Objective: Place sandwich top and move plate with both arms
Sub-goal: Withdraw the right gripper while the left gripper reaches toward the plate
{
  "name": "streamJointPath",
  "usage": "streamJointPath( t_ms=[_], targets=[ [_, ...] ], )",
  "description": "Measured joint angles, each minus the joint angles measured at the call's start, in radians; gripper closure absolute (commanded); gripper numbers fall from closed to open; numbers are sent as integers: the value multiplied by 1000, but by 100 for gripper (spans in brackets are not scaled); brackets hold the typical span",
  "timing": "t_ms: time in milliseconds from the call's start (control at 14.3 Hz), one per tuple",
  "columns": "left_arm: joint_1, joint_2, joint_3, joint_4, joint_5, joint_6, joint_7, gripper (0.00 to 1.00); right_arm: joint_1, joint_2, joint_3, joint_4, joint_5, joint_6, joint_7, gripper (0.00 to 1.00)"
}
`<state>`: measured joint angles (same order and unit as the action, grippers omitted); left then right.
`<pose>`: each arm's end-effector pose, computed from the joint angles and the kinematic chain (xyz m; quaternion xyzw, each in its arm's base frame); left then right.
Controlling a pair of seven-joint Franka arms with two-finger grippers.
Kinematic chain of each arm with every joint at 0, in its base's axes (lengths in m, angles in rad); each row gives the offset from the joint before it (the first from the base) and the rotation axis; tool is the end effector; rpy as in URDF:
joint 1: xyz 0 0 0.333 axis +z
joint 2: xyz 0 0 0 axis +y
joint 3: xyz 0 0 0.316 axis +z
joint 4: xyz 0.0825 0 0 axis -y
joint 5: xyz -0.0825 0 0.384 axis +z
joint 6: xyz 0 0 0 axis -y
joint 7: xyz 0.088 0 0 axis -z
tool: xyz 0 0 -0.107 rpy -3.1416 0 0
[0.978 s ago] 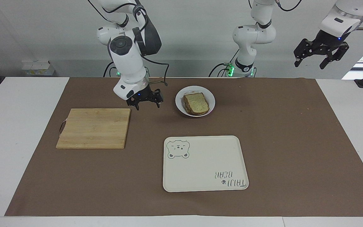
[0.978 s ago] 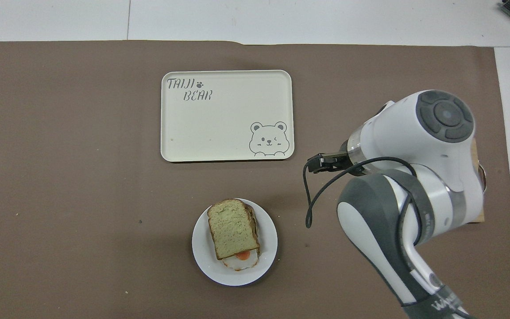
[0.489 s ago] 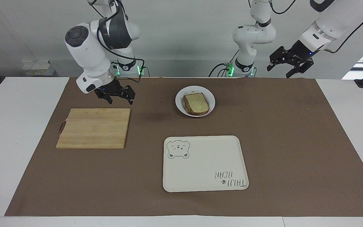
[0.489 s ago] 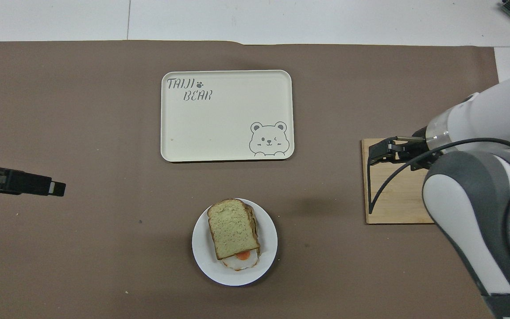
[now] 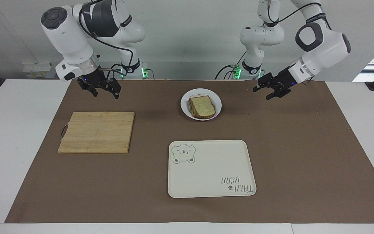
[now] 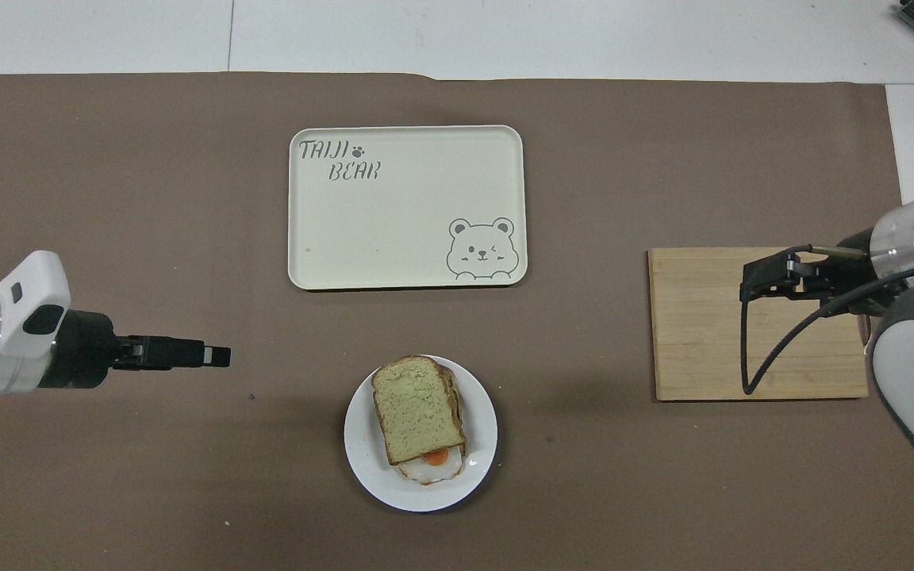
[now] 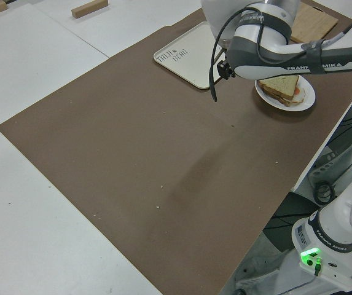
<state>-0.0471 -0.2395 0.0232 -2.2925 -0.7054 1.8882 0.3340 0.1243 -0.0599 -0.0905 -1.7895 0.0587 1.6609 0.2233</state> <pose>0.4598 -0.0588 0.4505 0.9433 -0.0345 -0.0273 0.3289 0.5357 0.0228 0.5614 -0.9941 0.0980 0.0383 0.0271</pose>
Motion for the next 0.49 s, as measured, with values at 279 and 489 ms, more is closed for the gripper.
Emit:
streamJointPath(
  t_ms=[279,489],
  targets=[
    [0,-14,0,-144,-197,40,145,0,1,-12,14,47,-3,-20,0,0],
    [0,4,0,-245,-302,60,270,0,1,-16,22,56,-3,-33,-10,0]
  ],
)
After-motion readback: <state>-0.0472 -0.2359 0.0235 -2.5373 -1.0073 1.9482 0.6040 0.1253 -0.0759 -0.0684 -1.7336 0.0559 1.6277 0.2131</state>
